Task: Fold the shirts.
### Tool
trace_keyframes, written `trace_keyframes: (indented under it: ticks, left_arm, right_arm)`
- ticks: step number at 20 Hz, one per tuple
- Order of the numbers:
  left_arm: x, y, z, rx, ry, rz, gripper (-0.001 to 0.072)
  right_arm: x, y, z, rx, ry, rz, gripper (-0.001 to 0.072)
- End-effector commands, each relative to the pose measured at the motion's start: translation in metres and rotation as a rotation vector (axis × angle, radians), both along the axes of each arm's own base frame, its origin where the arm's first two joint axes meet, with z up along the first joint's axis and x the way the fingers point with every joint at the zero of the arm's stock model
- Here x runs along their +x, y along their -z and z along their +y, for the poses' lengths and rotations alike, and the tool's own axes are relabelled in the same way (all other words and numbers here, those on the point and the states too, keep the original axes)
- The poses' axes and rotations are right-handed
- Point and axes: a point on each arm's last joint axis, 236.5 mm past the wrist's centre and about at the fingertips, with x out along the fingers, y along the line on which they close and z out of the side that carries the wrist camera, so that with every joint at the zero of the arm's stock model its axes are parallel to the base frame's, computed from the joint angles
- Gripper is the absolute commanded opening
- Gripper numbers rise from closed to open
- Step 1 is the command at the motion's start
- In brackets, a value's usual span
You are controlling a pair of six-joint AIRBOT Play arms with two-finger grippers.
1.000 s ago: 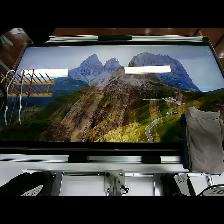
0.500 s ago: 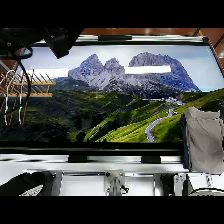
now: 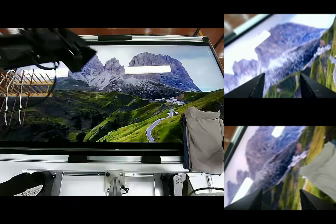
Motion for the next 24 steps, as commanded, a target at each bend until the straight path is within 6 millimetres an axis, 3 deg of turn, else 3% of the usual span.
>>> trace_keyframes:
  ticks: [1, 5, 7, 8, 10, 11, 13, 15, 19, 24]
  left_arm:
    - [0.006, 0.055, 0.005, 0.073, -0.052, 0.197, 0.0504]
    - [0.019, 0.077, 0.008, 0.071, -0.123, 0.277, 0.0506]
    - [0.032, 0.102, 0.029, 0.079, -0.256, 0.387, 0.0506]
    - [0.037, 0.123, 0.046, 0.113, -0.339, 0.462, 0.0506]
    - [0.035, 0.179, 0.088, 0.233, -0.509, 0.660, 0.0506]
    - [0.028, 0.205, 0.108, 0.300, -0.584, 0.766, 0.0508]
    - [0.021, 0.228, 0.120, 0.361, -0.613, 0.851, 0.0557]
    - [0.032, 0.225, 0.116, 0.340, -0.608, 0.802, 0.0557]
    - [0.034, 0.224, 0.115, 0.334, -0.607, 0.795, 0.0554]
    - [0.033, 0.225, 0.116, 0.338, -0.608, 0.799, 0.0554]
  right_arm:
    - [0.057, 0.020, 0.016, 0.093, -0.212, -0.066, 0.0579]
    - [0.175, 0.054, 0.079, 0.157, -0.436, -0.108, 0.0579]
    - [0.227, 0.095, 0.135, 0.139, -0.534, -0.062, 0.0579]
    - [0.238, 0.123, 0.166, 0.111, -0.598, 0.006, 0.0579]
    - [0.237, 0.180, 0.218, -0.074, -0.777, 0.200, 0.0580]
    - [0.234, 0.195, 0.236, -0.191, -0.858, 0.274, 0.0586]
    - [0.238, 0.186, 0.254, -0.357, -0.941, 0.302, 0.0586]
    - [0.243, 0.174, 0.251, -0.401, -0.918, 0.321, 0.0585]
    - [0.216, 0.186, 0.247, -0.365, -0.954, 0.449, 0.0585]
    - [0.217, 0.186, 0.247, -0.367, -0.951, 0.447, 0.0585]
